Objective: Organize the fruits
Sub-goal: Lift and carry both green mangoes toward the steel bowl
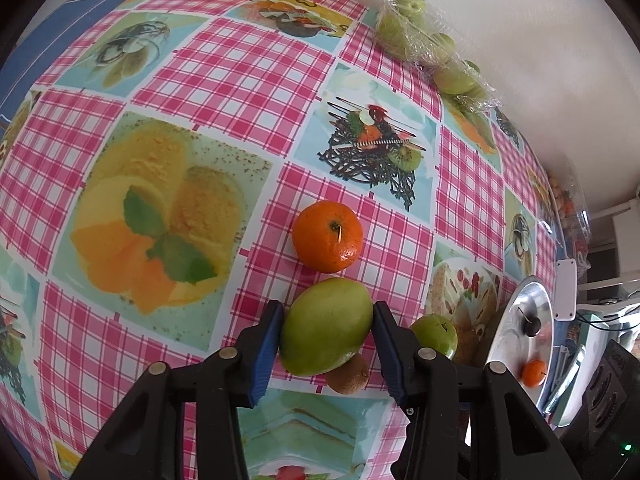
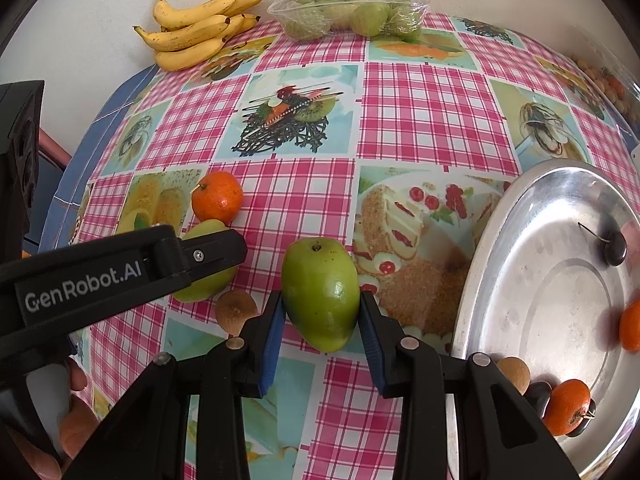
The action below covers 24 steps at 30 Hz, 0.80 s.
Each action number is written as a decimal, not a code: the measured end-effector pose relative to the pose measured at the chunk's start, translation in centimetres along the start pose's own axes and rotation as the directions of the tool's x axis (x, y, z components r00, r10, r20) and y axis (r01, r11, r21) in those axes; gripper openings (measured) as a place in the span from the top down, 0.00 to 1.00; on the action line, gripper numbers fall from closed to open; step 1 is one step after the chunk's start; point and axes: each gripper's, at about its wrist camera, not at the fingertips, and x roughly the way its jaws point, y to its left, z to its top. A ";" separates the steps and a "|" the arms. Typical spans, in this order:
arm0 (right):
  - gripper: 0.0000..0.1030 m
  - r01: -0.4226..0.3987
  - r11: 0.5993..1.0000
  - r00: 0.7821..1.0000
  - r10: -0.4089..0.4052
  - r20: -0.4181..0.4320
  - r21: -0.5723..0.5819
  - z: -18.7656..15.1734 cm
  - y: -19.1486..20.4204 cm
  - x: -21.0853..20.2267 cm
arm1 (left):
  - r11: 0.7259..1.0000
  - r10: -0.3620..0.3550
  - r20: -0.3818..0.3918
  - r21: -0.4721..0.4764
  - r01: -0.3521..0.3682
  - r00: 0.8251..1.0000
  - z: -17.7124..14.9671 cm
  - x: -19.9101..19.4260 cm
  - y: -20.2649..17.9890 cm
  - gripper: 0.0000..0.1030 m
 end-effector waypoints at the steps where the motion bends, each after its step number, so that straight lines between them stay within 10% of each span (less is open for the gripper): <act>1: 0.63 0.000 1.000 1.000 0.000 0.000 -0.001 0.0 0.0 0.0 | 1.000 -0.008 -0.001 -0.004 0.008 1.000 0.0 -0.1 0.0 0.53; 24: 0.63 -0.040 0.999 0.998 0.040 0.042 0.009 0.2 0.1 -2.3 | 0.998 -0.054 0.097 -0.008 0.055 0.994 0.4 -3.7 -0.5 0.53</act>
